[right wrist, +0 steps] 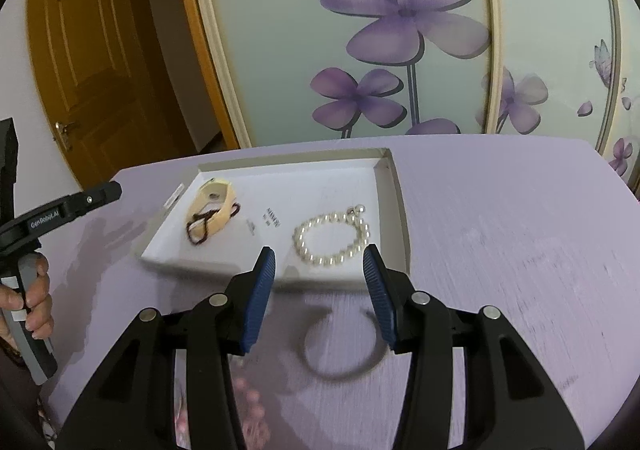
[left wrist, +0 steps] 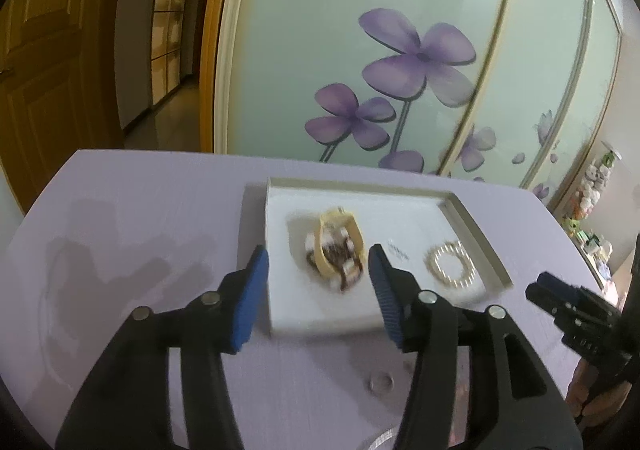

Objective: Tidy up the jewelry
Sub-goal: 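Lower the pearl bracelet into the tray and open the right tool, then move the left tool around the silver bangle while the right tool approaches the pink bead bracelet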

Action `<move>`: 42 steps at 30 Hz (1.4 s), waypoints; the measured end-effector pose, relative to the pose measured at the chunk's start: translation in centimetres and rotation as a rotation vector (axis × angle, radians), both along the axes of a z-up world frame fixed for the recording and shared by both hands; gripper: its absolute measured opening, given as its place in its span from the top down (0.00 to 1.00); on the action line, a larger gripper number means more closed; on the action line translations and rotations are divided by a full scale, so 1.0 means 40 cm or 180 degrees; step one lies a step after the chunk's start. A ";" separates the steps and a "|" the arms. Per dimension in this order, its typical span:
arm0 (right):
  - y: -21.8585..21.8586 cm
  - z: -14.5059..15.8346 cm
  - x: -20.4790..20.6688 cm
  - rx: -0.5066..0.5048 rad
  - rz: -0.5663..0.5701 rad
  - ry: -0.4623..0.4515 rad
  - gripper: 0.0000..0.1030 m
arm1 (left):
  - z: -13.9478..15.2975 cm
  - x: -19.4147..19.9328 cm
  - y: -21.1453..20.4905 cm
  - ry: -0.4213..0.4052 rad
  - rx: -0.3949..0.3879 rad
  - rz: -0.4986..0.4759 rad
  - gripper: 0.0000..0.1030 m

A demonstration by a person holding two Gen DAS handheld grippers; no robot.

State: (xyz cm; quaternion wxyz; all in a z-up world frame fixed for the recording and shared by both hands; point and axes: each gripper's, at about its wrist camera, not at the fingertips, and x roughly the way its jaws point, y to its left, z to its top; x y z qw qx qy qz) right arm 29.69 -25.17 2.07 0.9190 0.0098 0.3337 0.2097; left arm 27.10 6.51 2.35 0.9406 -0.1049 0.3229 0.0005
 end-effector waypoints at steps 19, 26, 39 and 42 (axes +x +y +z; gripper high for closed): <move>-0.052 -0.033 -0.236 0.0130 0.0072 0.0023 0.54 | -0.162 -0.281 -0.150 0.0411 0.0045 -0.0401 0.30; -0.079 -0.038 -0.252 0.0197 0.0006 0.0041 0.54 | -0.186 -0.290 -0.200 0.0499 0.0159 -0.0519 0.22; -0.082 -0.031 -0.250 0.0257 0.0007 0.0040 0.54 | -0.221 -0.278 -0.255 0.0719 0.0502 -0.0481 0.16; -0.081 -0.028 -0.249 0.0268 0.0010 0.0041 0.54 | -0.227 -0.268 -0.274 0.0709 0.0663 -0.0473 0.15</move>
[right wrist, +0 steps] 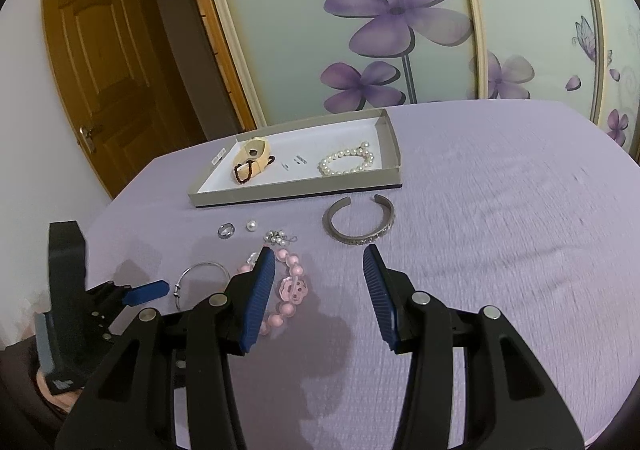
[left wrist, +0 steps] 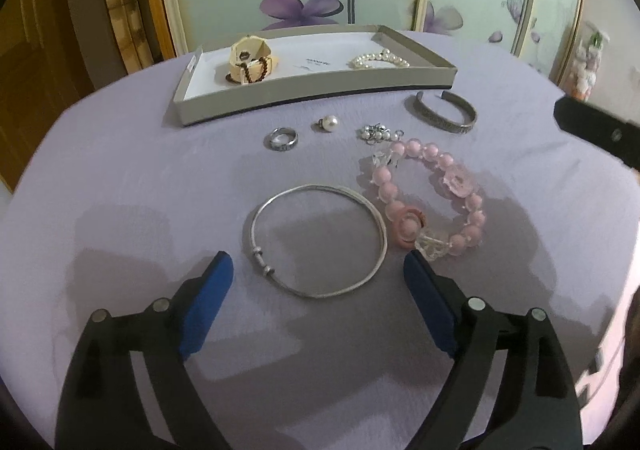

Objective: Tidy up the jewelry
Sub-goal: 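Move the left tool around the silver bangle while the right tool approaches the pink bead bracelet, then grasp the silver bangle with the left tool while the right tool grasps the pink bead bracelet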

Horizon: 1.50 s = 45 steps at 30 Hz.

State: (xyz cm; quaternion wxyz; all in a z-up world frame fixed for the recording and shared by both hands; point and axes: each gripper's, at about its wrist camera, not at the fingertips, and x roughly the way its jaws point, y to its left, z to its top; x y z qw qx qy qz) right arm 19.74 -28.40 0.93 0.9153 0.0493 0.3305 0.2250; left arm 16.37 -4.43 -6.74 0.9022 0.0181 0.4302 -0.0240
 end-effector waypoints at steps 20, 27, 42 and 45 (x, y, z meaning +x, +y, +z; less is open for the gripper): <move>0.038 -0.010 -0.001 -0.0026 0.0103 0.0064 0.54 | 0.013 0.041 0.052 0.0033 -0.0053 0.0210 0.30; 0.076 -0.041 0.012 -0.0143 0.0162 0.0177 0.54 | 0.037 0.035 0.142 -0.0037 -0.0137 0.0469 0.30; 0.172 -0.118 0.075 -0.0734 0.0087 0.0469 0.62 | 0.136 0.025 0.211 -0.0409 -0.0278 0.0582 0.30; 0.173 -0.128 0.074 -0.0759 0.0087 0.0502 0.62 | 0.141 0.029 0.215 -0.0433 -0.0291 0.0586 0.30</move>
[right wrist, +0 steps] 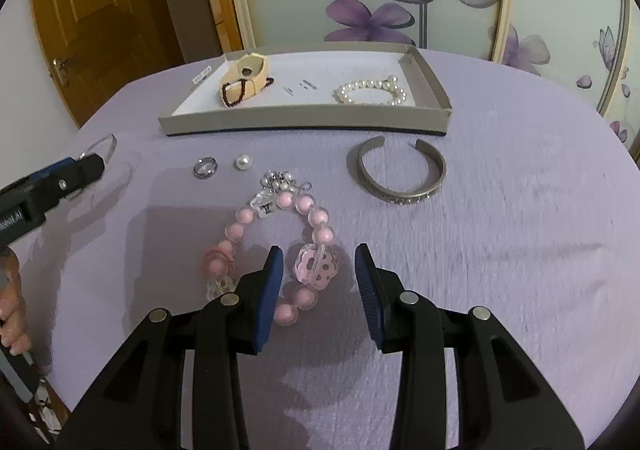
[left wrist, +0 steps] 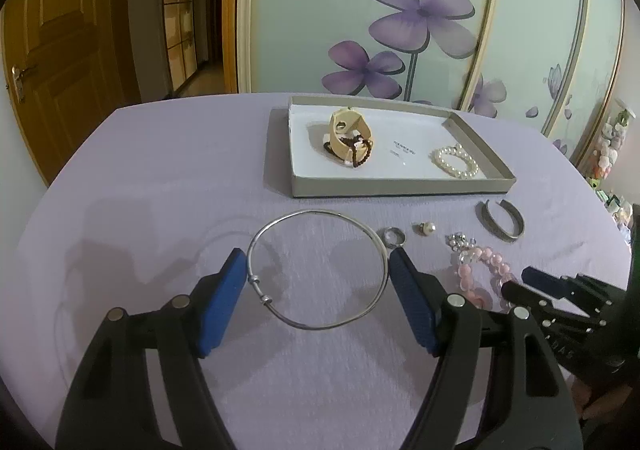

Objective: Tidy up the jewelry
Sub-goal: 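Grasp the silver bangle with the left tool while the right tool grasps the pink bead bracelet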

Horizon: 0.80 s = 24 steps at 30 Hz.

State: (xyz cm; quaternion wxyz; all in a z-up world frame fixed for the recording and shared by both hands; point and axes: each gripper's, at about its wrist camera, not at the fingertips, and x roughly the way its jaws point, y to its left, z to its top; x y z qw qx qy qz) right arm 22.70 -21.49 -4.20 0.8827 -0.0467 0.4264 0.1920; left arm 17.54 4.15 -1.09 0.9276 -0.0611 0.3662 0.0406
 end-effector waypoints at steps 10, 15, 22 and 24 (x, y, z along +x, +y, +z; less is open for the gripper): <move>0.012 -0.011 0.002 -0.0078 0.0071 -0.0044 0.77 | 0.017 0.001 0.010 -0.0071 -0.0015 0.0044 0.30; -0.020 0.035 -0.020 0.0070 0.0098 -0.0235 0.77 | 0.026 -0.002 0.013 -0.0102 -0.0015 0.0049 0.30; -0.065 0.164 -0.048 0.0257 0.0118 -0.0648 0.77 | 0.045 -0.011 0.013 -0.0179 -0.0015 0.0059 0.30; -0.078 0.193 -0.053 0.0284 0.0100 -0.0749 0.77 | 0.049 -0.013 0.011 -0.0195 -0.0011 0.0052 0.30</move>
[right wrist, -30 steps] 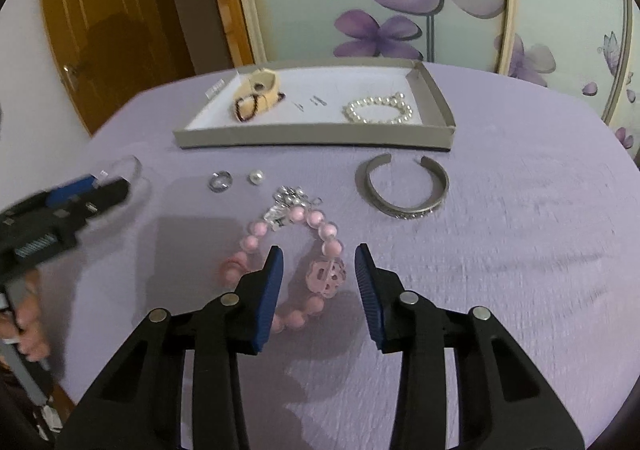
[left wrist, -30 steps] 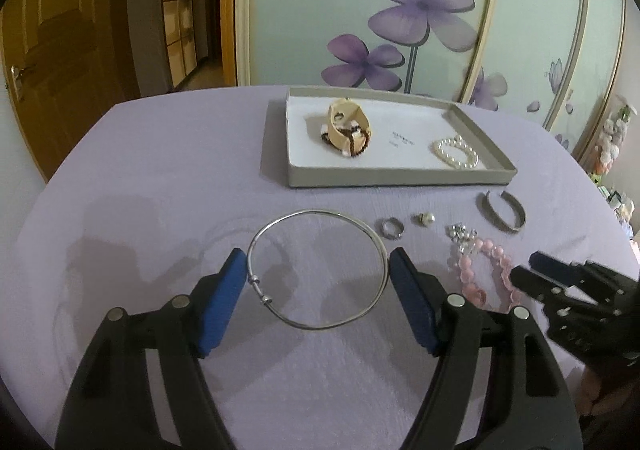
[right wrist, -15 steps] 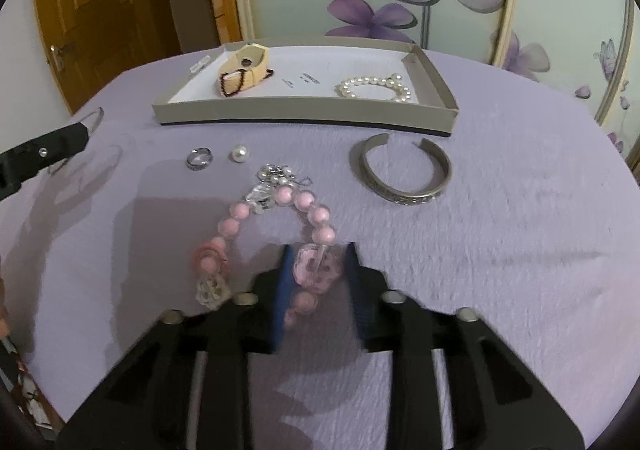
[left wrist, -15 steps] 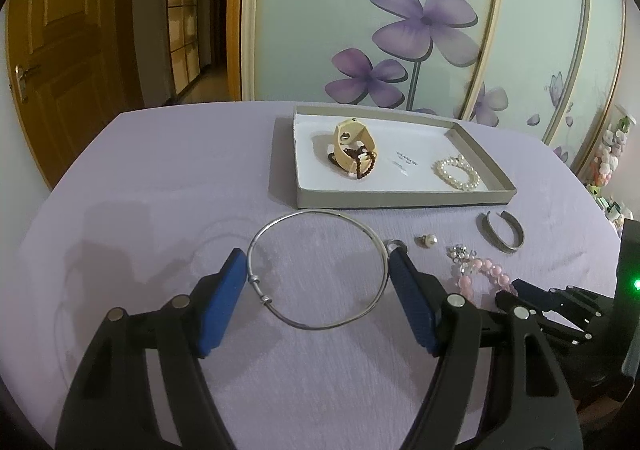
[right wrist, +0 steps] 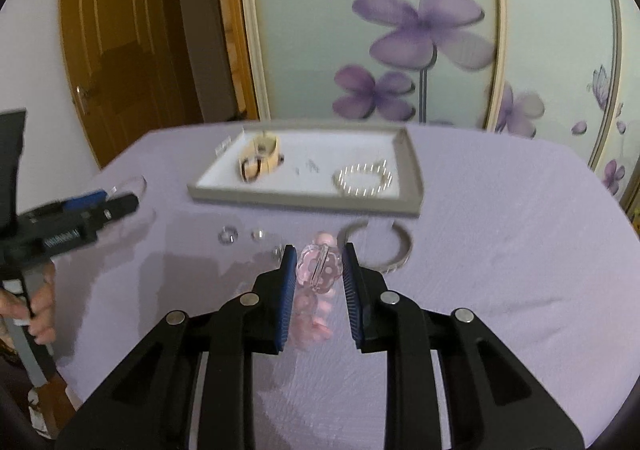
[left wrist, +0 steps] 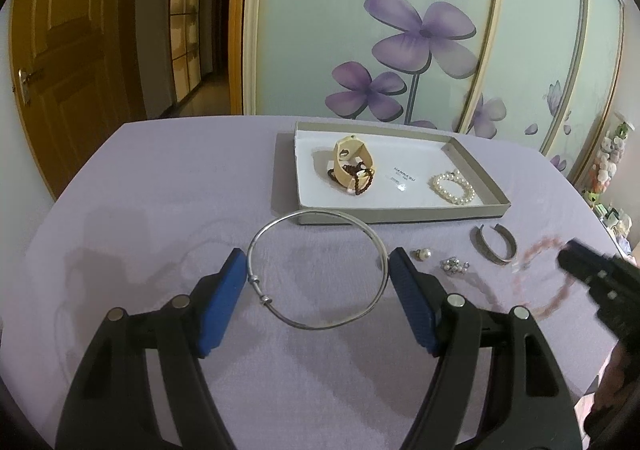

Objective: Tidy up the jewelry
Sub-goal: 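Grasp the silver bangle with the left tool while the right tool grasps the pink bead bracelet, then carry the bangle with the left tool while the right tool carries the pink bracelet over the tray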

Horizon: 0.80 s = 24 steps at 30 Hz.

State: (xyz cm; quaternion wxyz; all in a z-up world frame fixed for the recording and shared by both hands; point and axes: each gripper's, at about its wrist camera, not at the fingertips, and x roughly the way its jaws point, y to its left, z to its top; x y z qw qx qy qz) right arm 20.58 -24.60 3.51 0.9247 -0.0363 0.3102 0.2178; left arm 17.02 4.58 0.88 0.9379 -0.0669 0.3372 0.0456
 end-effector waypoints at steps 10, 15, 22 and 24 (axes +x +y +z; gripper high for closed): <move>-0.040 0.058 -0.008 0.0159 -0.0056 -0.0179 0.77 | 0.025 -0.011 -0.007 -0.0078 0.0029 -0.0009 0.30; -0.049 0.060 -0.015 0.0174 -0.0075 -0.0203 0.77 | 0.032 -0.013 -0.012 -0.0094 0.0043 -0.0022 0.30; -0.064 0.068 -0.014 0.0193 -0.0117 -0.0235 0.77 | 0.037 -0.013 -0.013 -0.0110 0.0047 -0.0024 0.30; -0.068 0.069 -0.010 0.0196 -0.0133 -0.0242 0.77 | 0.037 -0.012 -0.012 -0.0109 0.0044 -0.0018 0.30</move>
